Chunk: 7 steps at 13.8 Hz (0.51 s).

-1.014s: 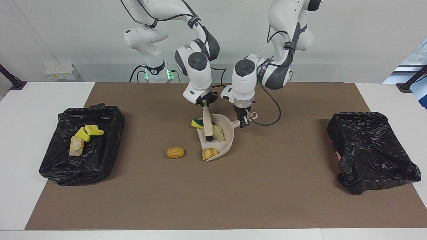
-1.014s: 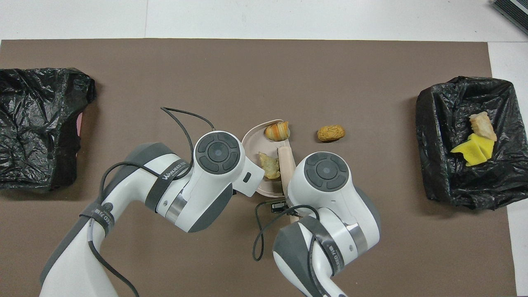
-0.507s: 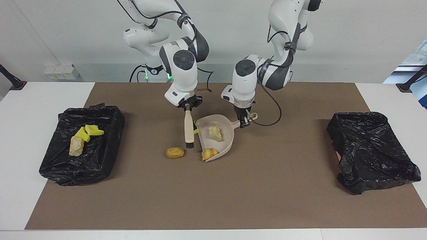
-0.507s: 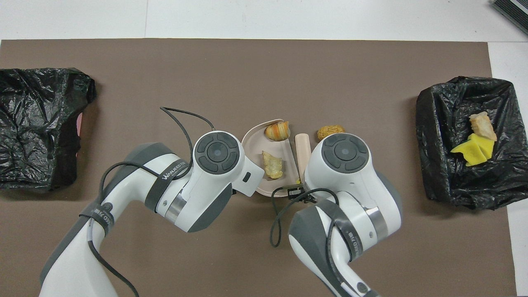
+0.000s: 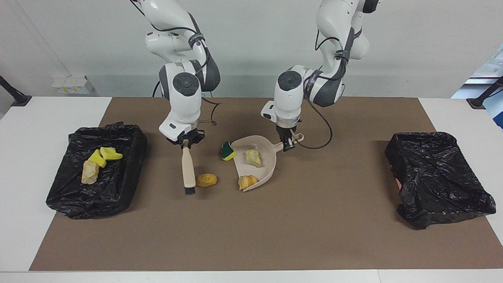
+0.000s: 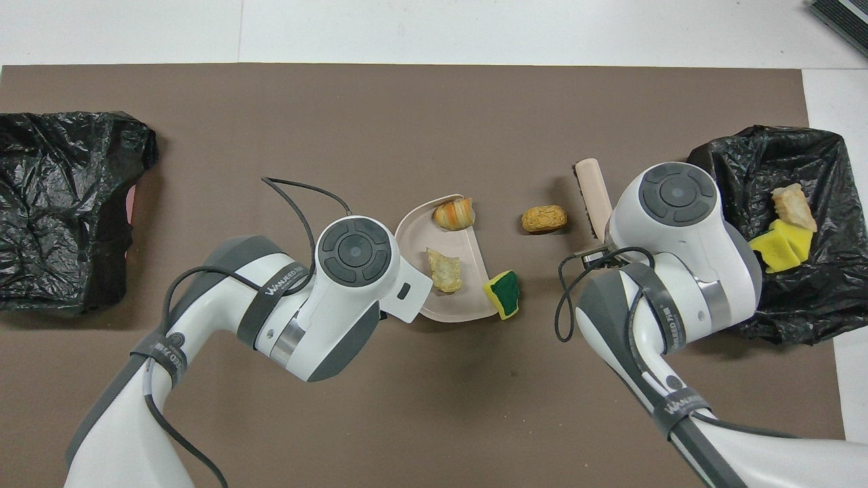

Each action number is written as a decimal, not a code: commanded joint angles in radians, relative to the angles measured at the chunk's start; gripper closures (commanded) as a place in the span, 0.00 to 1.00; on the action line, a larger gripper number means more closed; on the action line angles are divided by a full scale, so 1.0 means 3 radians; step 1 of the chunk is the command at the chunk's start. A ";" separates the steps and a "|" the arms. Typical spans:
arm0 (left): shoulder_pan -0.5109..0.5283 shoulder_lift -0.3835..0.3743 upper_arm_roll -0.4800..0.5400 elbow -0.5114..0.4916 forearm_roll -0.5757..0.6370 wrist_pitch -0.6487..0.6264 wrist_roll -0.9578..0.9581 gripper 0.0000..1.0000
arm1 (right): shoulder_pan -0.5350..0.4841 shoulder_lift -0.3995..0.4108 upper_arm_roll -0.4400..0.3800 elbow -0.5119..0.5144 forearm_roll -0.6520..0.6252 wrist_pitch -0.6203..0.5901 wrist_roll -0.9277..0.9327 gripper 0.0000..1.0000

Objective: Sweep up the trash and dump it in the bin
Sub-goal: 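Sweep the green sponge and crust into the dustpan with the brush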

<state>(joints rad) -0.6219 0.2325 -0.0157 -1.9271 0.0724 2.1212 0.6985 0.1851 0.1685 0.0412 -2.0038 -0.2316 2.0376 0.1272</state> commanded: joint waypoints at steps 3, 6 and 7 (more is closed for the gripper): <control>-0.0018 -0.0192 0.0022 -0.0254 0.0014 0.0052 -0.0007 1.00 | 0.0246 -0.0015 0.0072 -0.0188 0.0335 0.0101 -0.0061 1.00; -0.0024 -0.0192 0.0022 -0.0254 0.0014 0.0052 -0.0012 1.00 | 0.0548 0.0001 0.0072 -0.0351 0.0643 0.0320 0.0010 1.00; -0.0024 -0.0192 0.0017 -0.0254 0.0014 0.0052 -0.0007 1.00 | 0.0610 0.0001 0.0077 -0.0357 0.0857 0.0341 0.0021 1.00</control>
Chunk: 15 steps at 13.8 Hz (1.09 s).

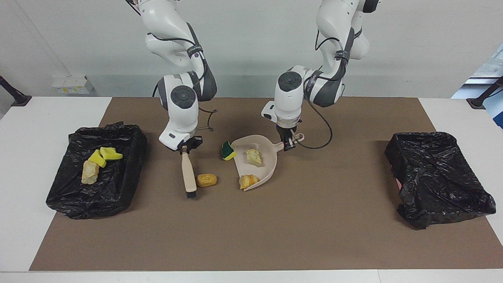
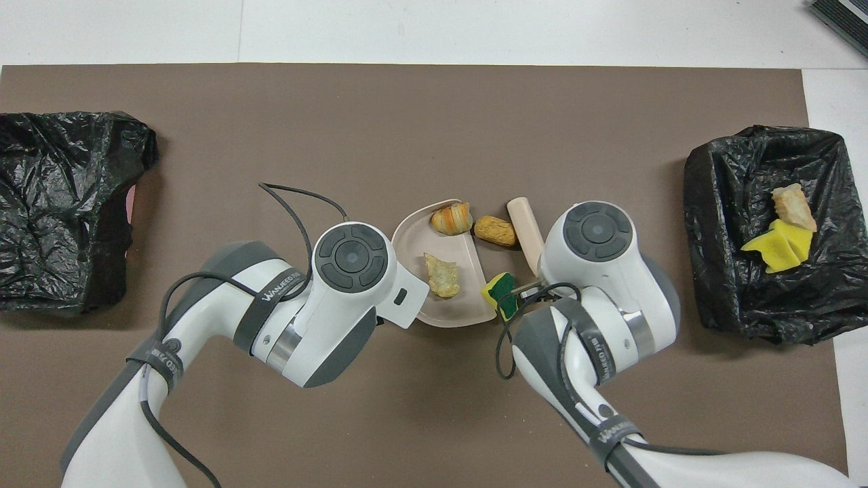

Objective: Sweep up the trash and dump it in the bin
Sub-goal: 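Sweep the green sponge and crust into the dustpan with the brush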

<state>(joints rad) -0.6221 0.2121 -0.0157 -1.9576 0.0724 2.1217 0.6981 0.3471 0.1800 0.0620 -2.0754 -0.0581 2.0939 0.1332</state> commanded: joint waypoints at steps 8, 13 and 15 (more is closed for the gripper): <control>-0.0007 -0.0124 0.0017 -0.0148 0.0014 0.0051 0.0015 1.00 | 0.0403 -0.0099 -0.0022 0.0101 0.0868 -0.0213 -0.0096 1.00; 0.0023 -0.0114 0.0022 -0.0137 0.0014 0.0061 0.0112 1.00 | 0.0168 -0.0216 -0.0033 0.0449 0.0807 -0.0609 -0.0132 1.00; 0.0059 -0.0109 0.0022 -0.0117 0.0014 0.0066 0.0153 1.00 | 0.0152 -0.0217 -0.0043 0.0531 0.0802 -0.0634 -0.0127 1.00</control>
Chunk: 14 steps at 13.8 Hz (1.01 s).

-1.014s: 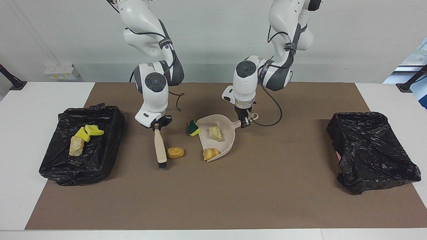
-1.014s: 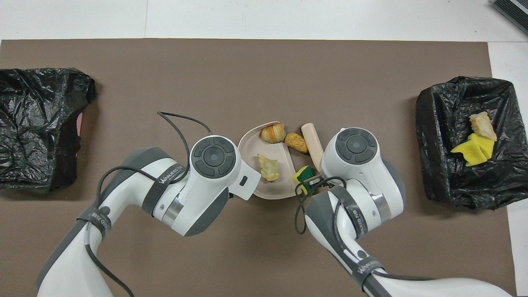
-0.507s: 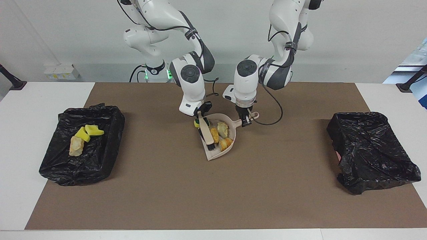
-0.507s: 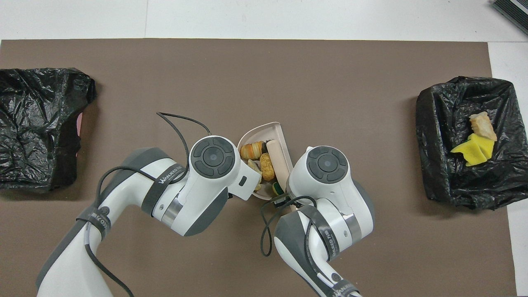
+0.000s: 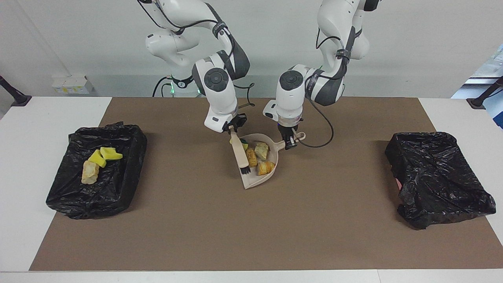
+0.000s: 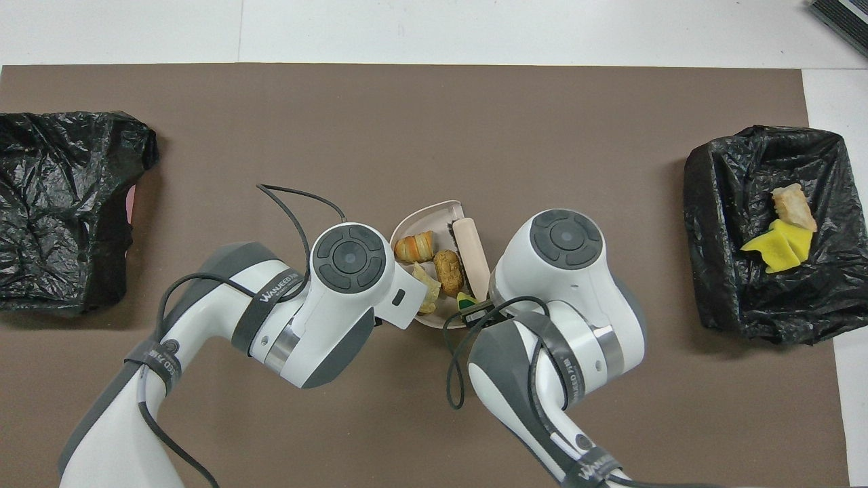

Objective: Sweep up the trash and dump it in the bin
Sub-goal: 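Sweep the green sponge and crust into the dustpan with the brush, then carry the loaded dustpan with the left gripper to the nearby black bin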

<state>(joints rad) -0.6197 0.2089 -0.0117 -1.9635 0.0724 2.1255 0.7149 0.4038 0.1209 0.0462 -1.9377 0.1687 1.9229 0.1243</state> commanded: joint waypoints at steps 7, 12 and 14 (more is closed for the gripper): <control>0.0270 -0.0119 0.0003 -0.0036 0.0014 0.0023 0.0490 1.00 | -0.0282 -0.0270 -0.0011 -0.0336 -0.0107 -0.0176 -0.0046 1.00; 0.0638 -0.0379 0.0003 -0.0046 -0.0006 -0.0079 0.1037 1.00 | -0.0073 -0.0582 0.0020 -0.0807 -0.0148 0.0105 0.0525 1.00; 0.0837 -0.0496 0.0003 -0.0046 -0.0006 -0.0126 0.1328 1.00 | 0.0130 -0.0628 0.0030 -0.0832 -0.0143 0.0100 0.0898 1.00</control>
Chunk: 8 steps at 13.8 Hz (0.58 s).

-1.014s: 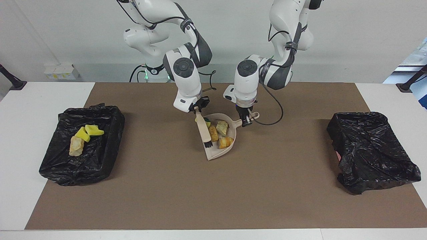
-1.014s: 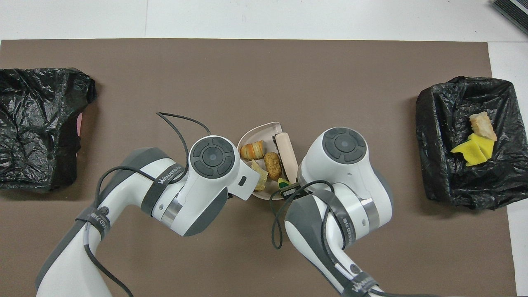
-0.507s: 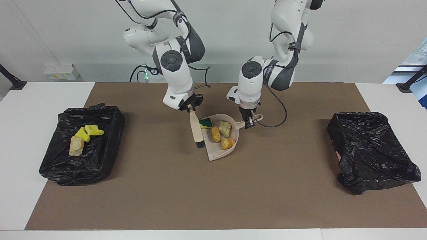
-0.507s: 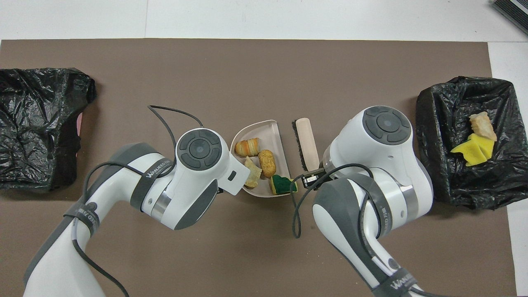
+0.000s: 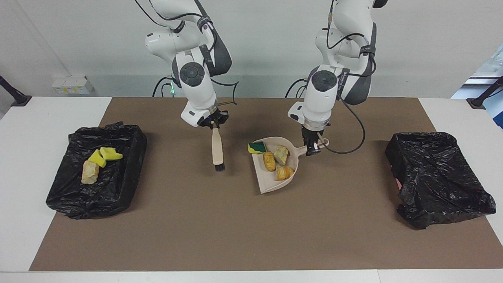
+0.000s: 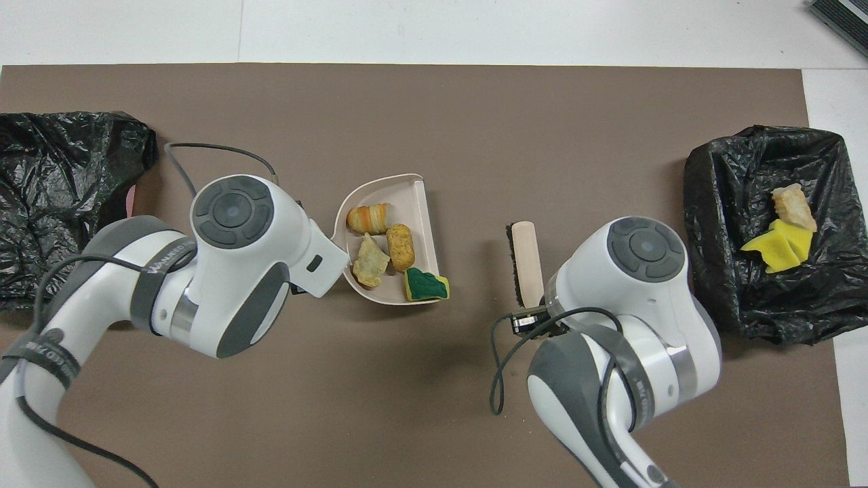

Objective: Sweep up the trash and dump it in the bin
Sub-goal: 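Carry the loaded dustpan with the left gripper to the nearby black bin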

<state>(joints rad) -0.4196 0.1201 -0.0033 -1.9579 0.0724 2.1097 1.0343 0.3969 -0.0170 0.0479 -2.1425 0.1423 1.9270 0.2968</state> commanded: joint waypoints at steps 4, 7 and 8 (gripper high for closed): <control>0.0758 -0.0359 -0.0025 -0.0049 -0.0087 -0.0196 0.1004 1.00 | 0.0675 -0.0107 0.0029 -0.0145 0.0006 0.0229 0.1009 1.00; 0.1223 -0.0349 -0.0004 0.0103 -0.0343 -0.0415 0.1546 1.00 | 0.0977 0.0005 0.0029 -0.0104 0.0016 0.0310 0.1199 1.00; 0.1372 -0.0339 -0.0004 0.0139 -0.0349 -0.0461 0.1664 1.00 | 0.1034 0.0041 0.0029 -0.0109 0.0037 0.0377 0.1224 1.00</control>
<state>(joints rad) -0.0820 0.0266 0.0045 -1.9454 0.0013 2.0224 1.4546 0.6810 -0.0226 0.0600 -2.1696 0.1437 1.9941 0.6411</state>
